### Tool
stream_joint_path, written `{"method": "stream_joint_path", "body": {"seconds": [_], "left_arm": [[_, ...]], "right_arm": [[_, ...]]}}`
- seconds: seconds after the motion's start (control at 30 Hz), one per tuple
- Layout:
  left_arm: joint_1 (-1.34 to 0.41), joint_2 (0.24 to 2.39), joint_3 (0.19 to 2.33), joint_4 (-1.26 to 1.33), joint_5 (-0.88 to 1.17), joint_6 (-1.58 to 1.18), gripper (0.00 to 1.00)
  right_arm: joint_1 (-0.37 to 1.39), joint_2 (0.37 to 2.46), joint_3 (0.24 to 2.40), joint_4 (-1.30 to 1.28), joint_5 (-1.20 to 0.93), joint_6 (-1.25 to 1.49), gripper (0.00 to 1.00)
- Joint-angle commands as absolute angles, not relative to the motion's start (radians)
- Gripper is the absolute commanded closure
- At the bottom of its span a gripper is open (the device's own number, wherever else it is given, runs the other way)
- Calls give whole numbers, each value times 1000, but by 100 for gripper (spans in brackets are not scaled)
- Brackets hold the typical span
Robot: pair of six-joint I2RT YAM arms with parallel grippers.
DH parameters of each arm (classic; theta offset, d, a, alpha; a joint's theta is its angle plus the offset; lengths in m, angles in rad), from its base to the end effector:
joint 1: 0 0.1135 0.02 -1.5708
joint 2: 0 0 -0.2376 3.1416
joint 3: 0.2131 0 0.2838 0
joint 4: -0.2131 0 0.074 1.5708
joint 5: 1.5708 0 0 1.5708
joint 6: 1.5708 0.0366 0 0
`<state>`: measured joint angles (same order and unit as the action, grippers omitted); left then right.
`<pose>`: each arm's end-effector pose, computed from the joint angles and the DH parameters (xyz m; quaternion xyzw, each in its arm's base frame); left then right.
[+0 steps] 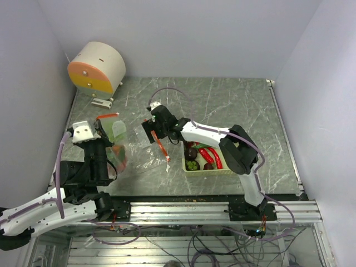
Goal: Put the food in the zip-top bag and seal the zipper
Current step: Pick up the zipper food storage bag at the center of the board.
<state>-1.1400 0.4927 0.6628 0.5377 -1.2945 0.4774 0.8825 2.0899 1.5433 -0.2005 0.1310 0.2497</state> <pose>0.0895 -0.1104 0.3866 -0.1368 0.6266 0.0028 0.7673 0.3130 0.3730 0.1520 -0.2596 0.8772 0.1636 0.3693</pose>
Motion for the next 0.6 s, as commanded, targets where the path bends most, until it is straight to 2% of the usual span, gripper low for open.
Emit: {"method": "stream_joint_path", "body": {"seconds": [0.0, 0.17, 0.4, 0.57], "left_arm": [[-1137, 475, 693, 509, -1276, 459, 93], [-1137, 451, 704, 455, -1270, 421, 93], [-1137, 417, 706, 412, -1263, 389, 93], [-1137, 401, 713, 383, -1267, 381, 93]], "right_arm": [[901, 2142, 1612, -252, 140, 253, 9], [904, 2199, 1651, -278, 89, 262, 14], [917, 2239, 1661, -290, 137, 275, 17], [920, 2255, 1645, -274, 135, 288, 33]]}}
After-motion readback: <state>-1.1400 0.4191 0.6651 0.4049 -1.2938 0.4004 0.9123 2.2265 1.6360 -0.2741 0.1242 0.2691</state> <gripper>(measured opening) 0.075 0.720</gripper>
